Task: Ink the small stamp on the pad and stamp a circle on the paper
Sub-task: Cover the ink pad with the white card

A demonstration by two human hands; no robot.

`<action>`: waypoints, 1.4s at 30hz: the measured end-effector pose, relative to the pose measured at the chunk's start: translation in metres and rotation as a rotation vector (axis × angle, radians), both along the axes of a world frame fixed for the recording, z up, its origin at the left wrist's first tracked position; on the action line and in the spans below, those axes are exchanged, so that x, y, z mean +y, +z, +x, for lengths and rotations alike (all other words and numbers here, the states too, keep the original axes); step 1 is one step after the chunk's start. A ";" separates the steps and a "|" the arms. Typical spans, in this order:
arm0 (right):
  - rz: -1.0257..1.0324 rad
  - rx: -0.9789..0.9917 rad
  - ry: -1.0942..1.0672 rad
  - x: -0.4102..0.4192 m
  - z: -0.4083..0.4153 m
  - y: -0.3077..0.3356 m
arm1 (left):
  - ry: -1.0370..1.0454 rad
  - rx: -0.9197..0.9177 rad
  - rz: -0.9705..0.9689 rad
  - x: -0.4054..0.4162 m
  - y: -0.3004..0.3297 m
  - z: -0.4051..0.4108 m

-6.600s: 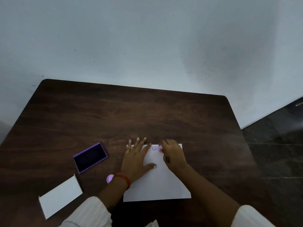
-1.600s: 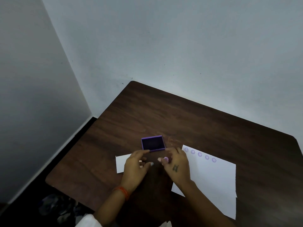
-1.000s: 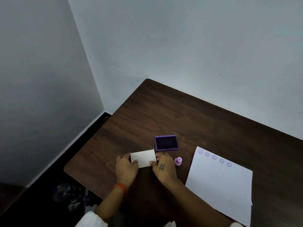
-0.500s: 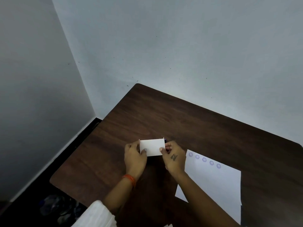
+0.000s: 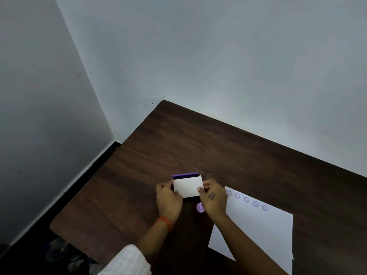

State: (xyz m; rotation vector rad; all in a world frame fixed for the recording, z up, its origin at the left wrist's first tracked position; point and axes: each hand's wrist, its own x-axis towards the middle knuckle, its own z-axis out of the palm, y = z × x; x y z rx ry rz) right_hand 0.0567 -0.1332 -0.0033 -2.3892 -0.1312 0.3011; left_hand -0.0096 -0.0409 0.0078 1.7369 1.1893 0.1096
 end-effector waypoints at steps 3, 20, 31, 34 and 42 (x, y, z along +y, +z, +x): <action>-0.005 0.017 -0.005 0.002 0.002 -0.003 | 0.011 -0.003 0.014 0.001 -0.003 0.002; 0.018 0.014 -0.004 0.004 0.007 -0.010 | 0.002 -0.010 0.033 0.005 -0.010 0.000; 0.019 0.044 -0.034 0.005 0.009 -0.013 | -0.013 -0.020 0.038 0.005 -0.011 0.000; 0.014 0.051 -0.036 0.005 0.010 -0.013 | -0.013 -0.022 0.026 0.006 -0.012 0.001; -0.022 0.055 -0.011 0.006 0.016 -0.012 | -0.026 -0.016 0.039 0.014 -0.017 0.002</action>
